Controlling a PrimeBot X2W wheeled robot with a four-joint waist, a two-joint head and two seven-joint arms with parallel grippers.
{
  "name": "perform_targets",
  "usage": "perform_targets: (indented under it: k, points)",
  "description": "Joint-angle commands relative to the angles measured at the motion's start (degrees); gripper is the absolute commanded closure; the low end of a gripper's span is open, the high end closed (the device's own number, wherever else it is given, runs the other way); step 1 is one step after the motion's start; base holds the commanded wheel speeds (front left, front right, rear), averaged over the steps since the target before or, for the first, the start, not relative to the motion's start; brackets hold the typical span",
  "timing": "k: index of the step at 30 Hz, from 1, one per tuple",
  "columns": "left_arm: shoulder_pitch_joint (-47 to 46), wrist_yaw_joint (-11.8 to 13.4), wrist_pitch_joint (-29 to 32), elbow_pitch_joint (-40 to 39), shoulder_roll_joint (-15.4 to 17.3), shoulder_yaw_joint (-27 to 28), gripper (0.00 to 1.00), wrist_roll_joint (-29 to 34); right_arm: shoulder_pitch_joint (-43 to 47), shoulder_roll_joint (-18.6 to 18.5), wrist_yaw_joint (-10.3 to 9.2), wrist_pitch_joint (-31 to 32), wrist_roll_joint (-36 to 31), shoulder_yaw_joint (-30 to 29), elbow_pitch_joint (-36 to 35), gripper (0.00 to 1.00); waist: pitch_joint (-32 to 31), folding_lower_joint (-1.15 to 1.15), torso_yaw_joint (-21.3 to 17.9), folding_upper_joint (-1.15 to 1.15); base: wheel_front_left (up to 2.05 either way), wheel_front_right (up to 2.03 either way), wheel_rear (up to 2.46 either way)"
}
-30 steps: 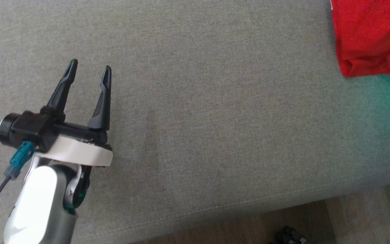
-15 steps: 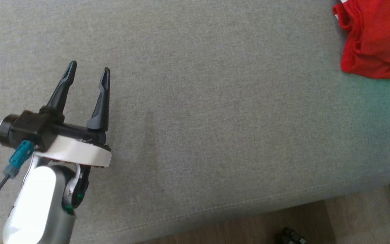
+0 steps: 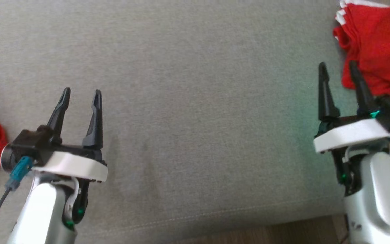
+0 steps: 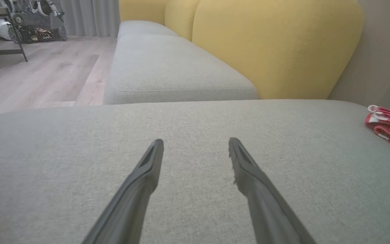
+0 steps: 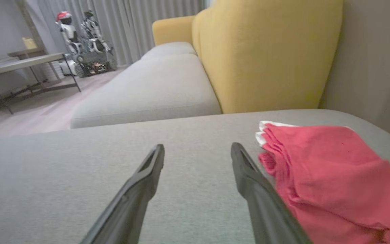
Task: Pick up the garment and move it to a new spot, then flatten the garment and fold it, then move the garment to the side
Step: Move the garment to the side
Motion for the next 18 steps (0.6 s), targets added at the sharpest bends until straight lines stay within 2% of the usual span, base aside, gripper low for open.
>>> perform_targets:
  k: [1, 6, 12, 18]
  points:
    - [-0.36, 0.48, -0.65, -1.44, 0.66, 2.69, 0.0, -0.54, 0.27, 0.25, -0.04, -0.97, 0.47, 2.42, -3.44, 0.0, -1.76, 0.0, 1.79, 0.0, 0.0, 0.0, 0.0]
    - [1.64, 1.14, -1.13, -0.82, 0.32, 3.29, 0.0, -1.37, 3.54, 0.34, -0.04, -1.41, 1.69, 4.85, -5.78, 0.0, -4.68, 0.0, 4.55, 0.0, 0.0, 0.0, 0.0]
    - [5.35, 1.88, -1.59, -0.37, 0.25, 3.33, 0.0, -1.52, 7.34, 0.36, -0.04, -0.37, 0.73, 4.4, -6.49, 0.0, -9.62, 0.0, 6.89, 0.0, 0.0, 0.0, 0.0]
    - [8.92, 2.48, -1.02, -0.91, 0.5, 2.44, 0.0, -1.23, 11.48, 0.36, -0.04, 1.37, -0.38, 3.06, -8.21, 0.0, -13.58, 0.0, 7.6, 0.0, 0.0, 0.0, 0.0]
